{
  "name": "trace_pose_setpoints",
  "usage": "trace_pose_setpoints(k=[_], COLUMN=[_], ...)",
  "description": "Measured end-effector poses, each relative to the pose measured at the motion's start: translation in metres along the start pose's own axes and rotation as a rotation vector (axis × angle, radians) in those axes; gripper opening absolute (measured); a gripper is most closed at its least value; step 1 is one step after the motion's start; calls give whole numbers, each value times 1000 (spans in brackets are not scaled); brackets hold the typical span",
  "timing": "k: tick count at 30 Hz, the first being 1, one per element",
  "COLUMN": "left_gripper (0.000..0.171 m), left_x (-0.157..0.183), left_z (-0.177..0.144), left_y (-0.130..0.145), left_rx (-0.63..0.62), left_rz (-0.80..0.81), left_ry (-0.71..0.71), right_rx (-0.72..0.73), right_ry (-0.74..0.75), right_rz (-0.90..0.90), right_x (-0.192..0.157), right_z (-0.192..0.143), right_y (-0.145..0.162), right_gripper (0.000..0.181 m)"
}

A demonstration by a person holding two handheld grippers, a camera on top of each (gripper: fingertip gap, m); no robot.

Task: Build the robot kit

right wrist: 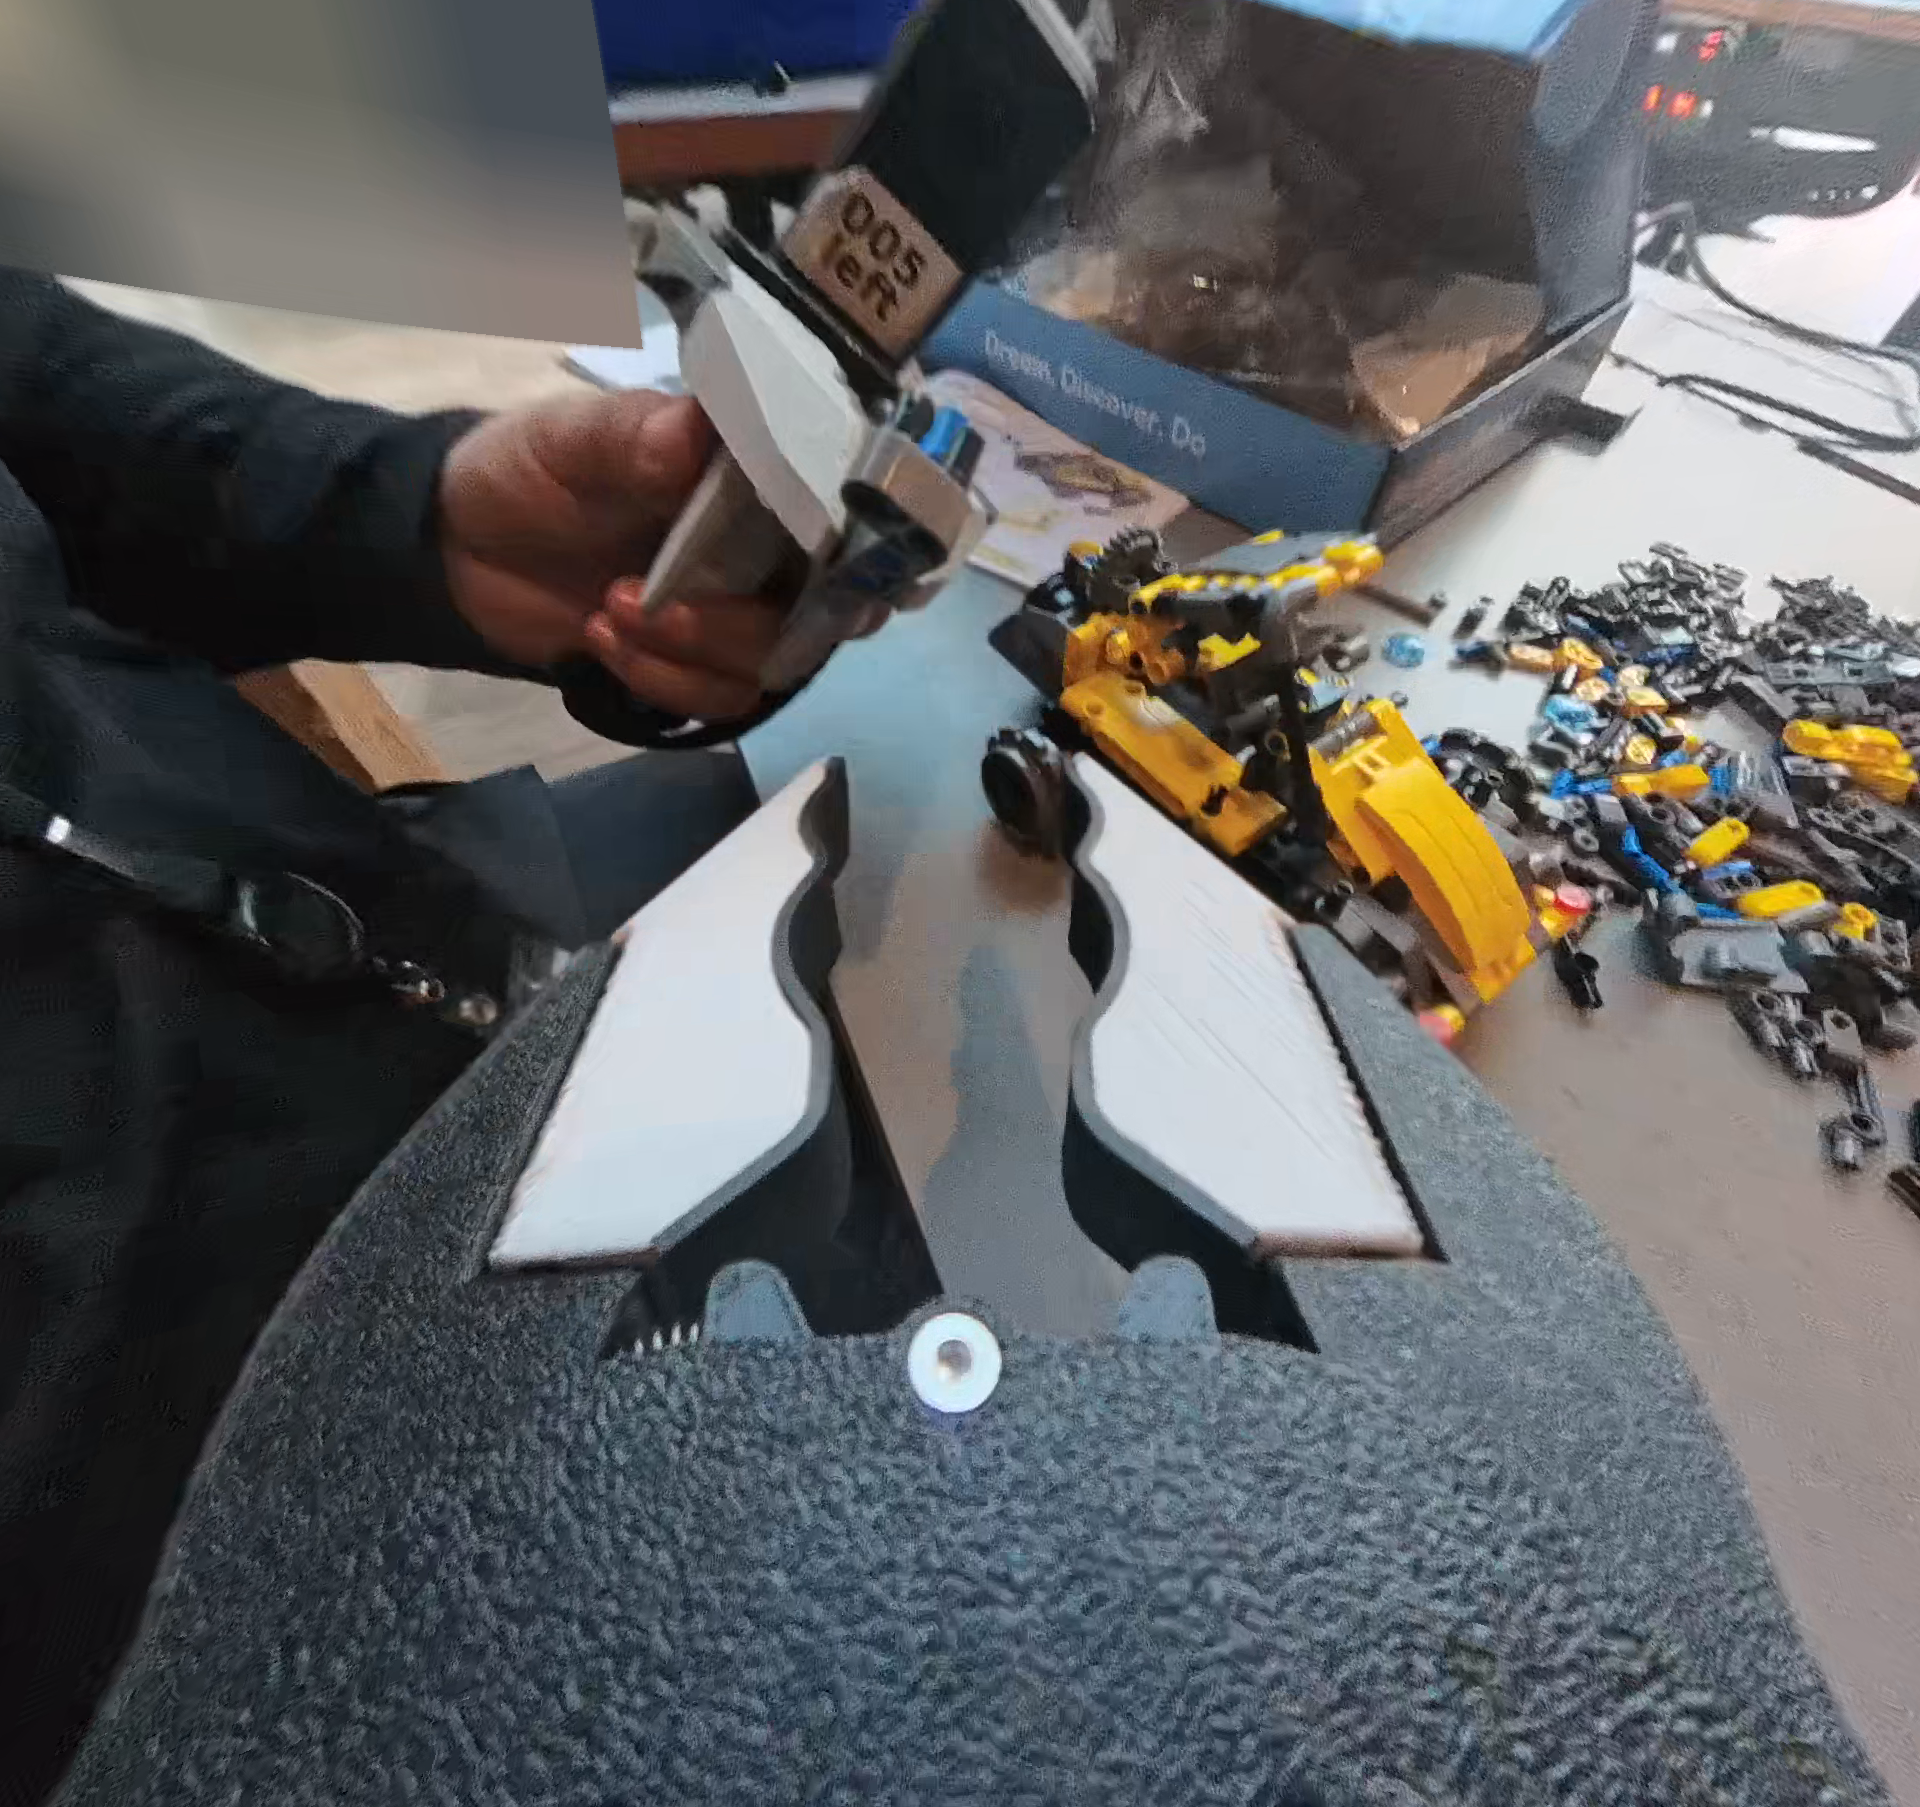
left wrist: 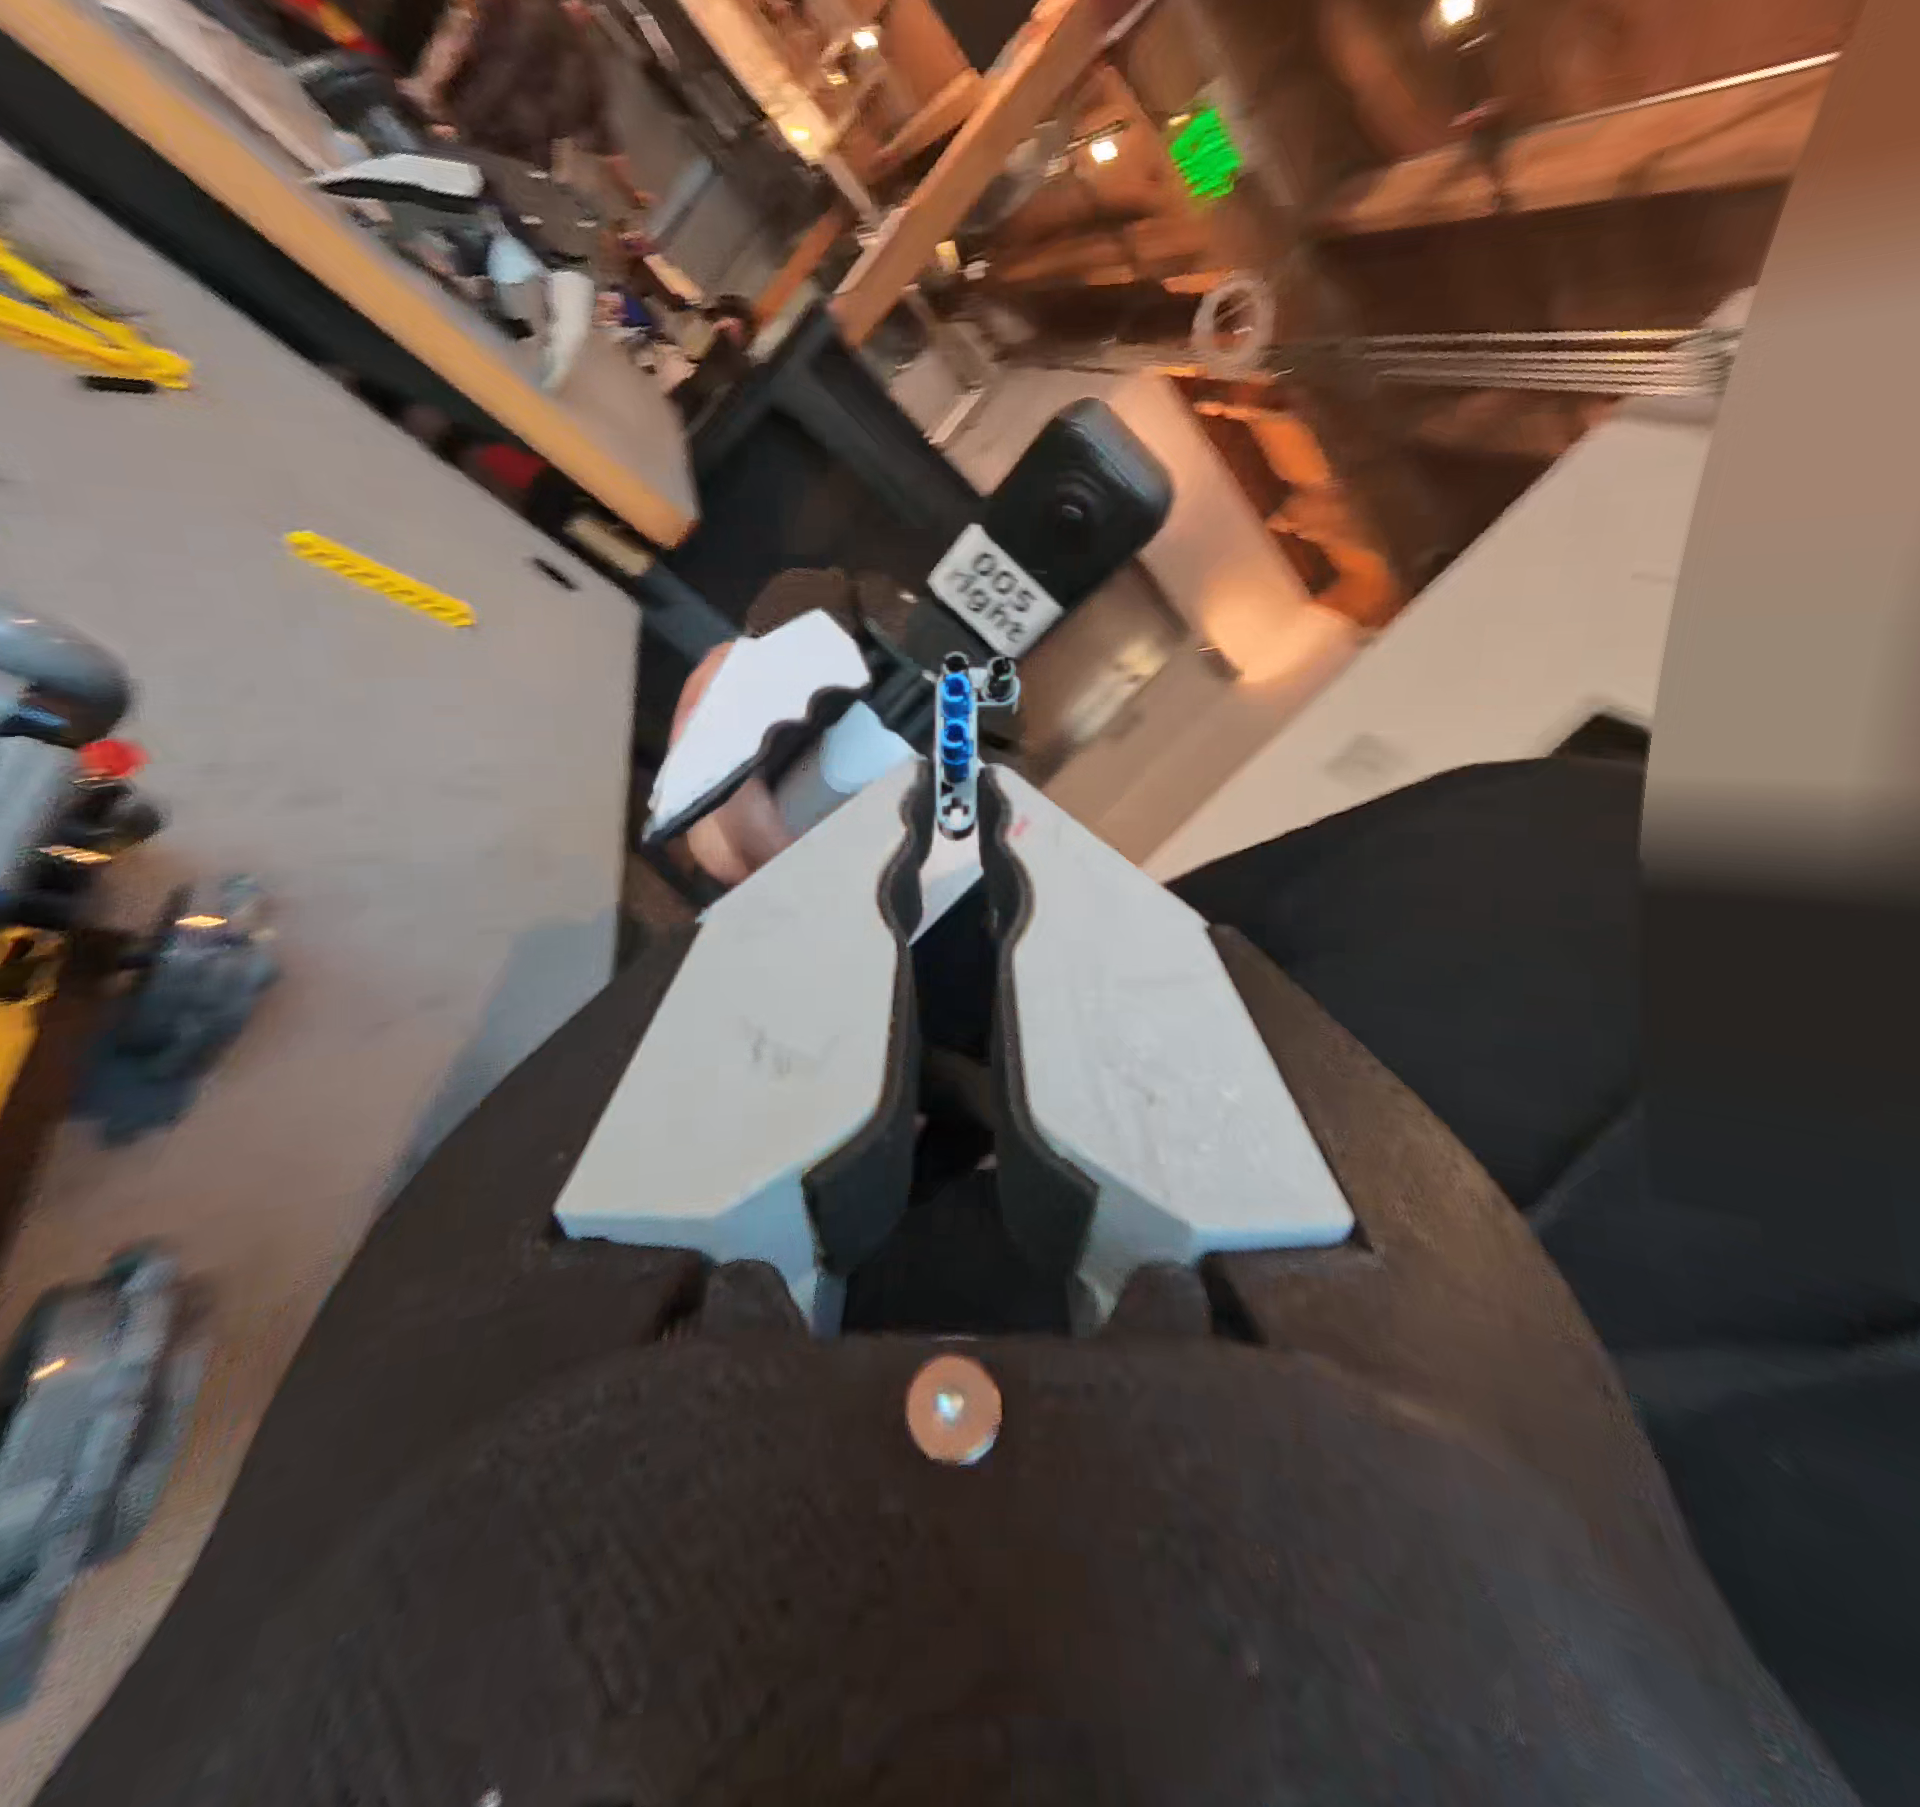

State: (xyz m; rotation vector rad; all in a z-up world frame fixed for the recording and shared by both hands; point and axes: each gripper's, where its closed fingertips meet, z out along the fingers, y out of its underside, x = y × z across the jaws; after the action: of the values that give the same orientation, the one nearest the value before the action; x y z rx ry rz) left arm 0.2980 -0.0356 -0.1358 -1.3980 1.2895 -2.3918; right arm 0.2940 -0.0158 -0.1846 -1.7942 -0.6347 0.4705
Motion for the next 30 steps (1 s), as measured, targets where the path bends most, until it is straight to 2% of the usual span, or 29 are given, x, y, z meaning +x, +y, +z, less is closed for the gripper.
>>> trace_pose_setpoints(k=[3, 4, 9, 11, 14, 21, 30], left_gripper=[5, 5, 5, 4, 4, 5, 5], left_x=[26, 27, 17, 10, 11, 12, 21], left_z=[-4, -6, -14, -20, -27, -61, -119], left_y=[-4, -3, 3, 4, 8, 27, 29], left_rx=[65, 79, 137, 173, 217, 299, 478], left_rz=[-74, -96, -124, -143, -193, -245, -215], left_ry=[188, 196, 75, -3, -17, -66, -210], right_rx=[118, 131, 32, 6, -24, -6, 72], right_ry=[-39, -23, 91, 190, 262, 133, -60], right_rz=[-17, -45, -272, -360, -433, -384, -376], right_x=[-13, -14, -23, -20, -21, -45, -67], right_z=[-7, -9, -4, -1, 7, 42, 100], right_y=[-36, -43, -42, -41, -39, -27, -36], right_gripper=[40, 39, 39, 41, 36, 31, 31])
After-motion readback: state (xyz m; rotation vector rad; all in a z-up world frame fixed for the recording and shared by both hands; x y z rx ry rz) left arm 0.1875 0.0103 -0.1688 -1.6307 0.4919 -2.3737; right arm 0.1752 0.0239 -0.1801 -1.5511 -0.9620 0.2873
